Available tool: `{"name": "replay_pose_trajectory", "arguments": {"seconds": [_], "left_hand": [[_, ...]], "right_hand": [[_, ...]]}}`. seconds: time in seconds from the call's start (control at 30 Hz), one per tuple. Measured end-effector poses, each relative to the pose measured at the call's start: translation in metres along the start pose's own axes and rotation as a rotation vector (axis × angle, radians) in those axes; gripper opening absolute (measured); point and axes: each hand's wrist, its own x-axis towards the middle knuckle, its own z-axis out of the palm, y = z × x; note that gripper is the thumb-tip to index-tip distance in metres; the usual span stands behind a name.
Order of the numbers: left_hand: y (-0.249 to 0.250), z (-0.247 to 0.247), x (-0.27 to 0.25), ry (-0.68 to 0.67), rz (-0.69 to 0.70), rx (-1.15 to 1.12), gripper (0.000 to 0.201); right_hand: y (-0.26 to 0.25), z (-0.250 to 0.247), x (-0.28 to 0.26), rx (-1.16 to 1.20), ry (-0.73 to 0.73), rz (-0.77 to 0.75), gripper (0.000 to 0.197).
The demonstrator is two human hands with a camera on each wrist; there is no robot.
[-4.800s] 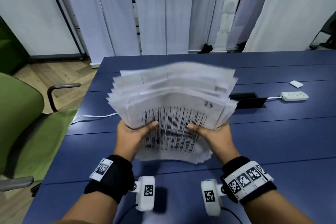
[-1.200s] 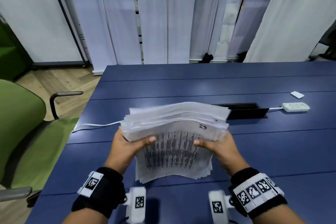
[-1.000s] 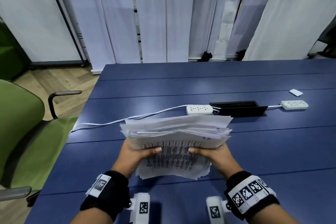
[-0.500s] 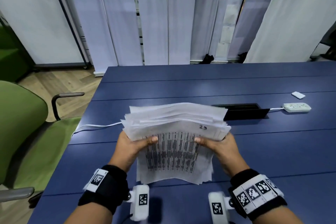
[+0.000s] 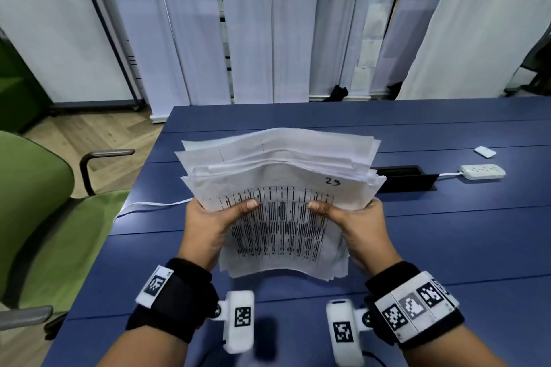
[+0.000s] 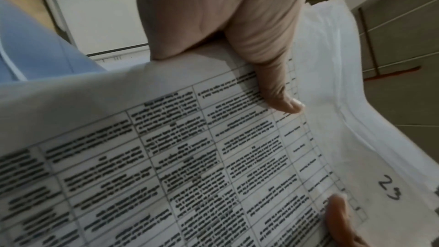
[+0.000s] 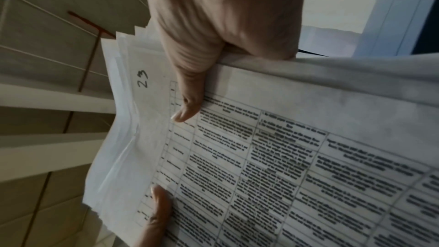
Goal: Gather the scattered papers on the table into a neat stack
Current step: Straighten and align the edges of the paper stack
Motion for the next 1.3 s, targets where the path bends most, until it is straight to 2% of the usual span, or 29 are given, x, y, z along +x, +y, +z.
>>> {"name": "replay_pose_trajectory", "arguments": {"seconds": [0.1, 0.2, 0.23, 0.27, 0.33, 0.4, 0.47, 0.53, 0.6, 0.67, 0.7, 0.8, 0.87, 0.93, 1.0, 1.13, 1.2, 1.3], "left_hand": [[-0.007, -0.014, 0.002, -0.039, -0.008, 0.011, 0.053], [-0.029, -0.031, -0.004, -0.064, -0.144, 0.038, 0.095], [-0.033, -0.032, -0.008, -0.071, -0.178, 0.035, 0.101], [-0.037, -0.032, -0.012, -0.081, -0.191, 0.033, 0.103], [-0.041, -0.027, -0.018, -0.095, -0.189, 0.036, 0.1], [-0.037, -0.021, -0.021, -0.122, -0.166, 0.07, 0.091], [-0.033, -0.022, -0.02, -0.132, -0.15, 0.092, 0.076], [-0.03, -0.026, -0.018, -0.096, -0.148, 0.069, 0.076], [-0.027, -0.025, -0.018, -0.116, -0.141, 0.074, 0.078], [-0.026, -0.018, -0.02, -0.176, -0.116, 0.125, 0.066], [-0.026, -0.015, -0.021, -0.192, -0.105, 0.132, 0.066], [-0.023, -0.017, -0.017, -0.116, -0.104, 0.046, 0.103], [-0.023, -0.019, -0.015, -0.08, -0.109, 0.017, 0.111], [-0.025, -0.015, -0.015, -0.116, -0.12, 0.045, 0.109], [-0.025, -0.012, -0.016, -0.136, -0.116, 0.062, 0.105], [-0.024, -0.019, -0.012, -0.085, -0.094, 0.008, 0.093], [-0.023, -0.013, -0.015, -0.13, -0.083, 0.074, 0.095], [-0.024, -0.008, -0.018, -0.109, -0.102, 0.077, 0.106]], "right_hand": [[0.002, -0.006, 0.0, -0.005, -0.012, 0.003, 0.046], [0.021, -0.019, -0.007, -0.002, 0.017, 0.031, 0.071], [0.026, -0.021, -0.011, -0.001, 0.035, 0.036, 0.082], [0.031, -0.022, -0.014, 0.009, 0.053, 0.036, 0.089], [0.035, -0.017, -0.021, 0.011, 0.081, -0.006, 0.089], [0.035, -0.01, -0.027, 0.002, 0.094, -0.053, 0.085], [0.032, -0.006, -0.031, -0.005, 0.127, -0.072, 0.091], [0.031, -0.008, -0.031, -0.003, 0.2, -0.11, 0.099], [0.031, -0.01, -0.031, 0.034, 0.24, -0.146, 0.094], [0.029, -0.004, -0.034, 0.007, 0.199, -0.138, 0.083], [0.03, -0.001, -0.036, -0.024, 0.163, -0.14, 0.083], [0.029, -0.001, -0.038, -0.078, 0.209, -0.176, 0.08], [0.031, -0.007, -0.035, -0.081, 0.235, -0.209, 0.071], [0.031, -0.005, -0.036, -0.072, 0.174, -0.185, 0.066], [0.032, -0.004, -0.038, -0.063, 0.127, -0.168, 0.069], [0.032, -0.012, -0.031, 0.005, 0.174, -0.148, 0.078], [0.033, -0.008, -0.032, -0.002, 0.142, -0.101, 0.083], [0.037, -0.006, -0.037, -0.019, 0.13, -0.119, 0.06]]}}
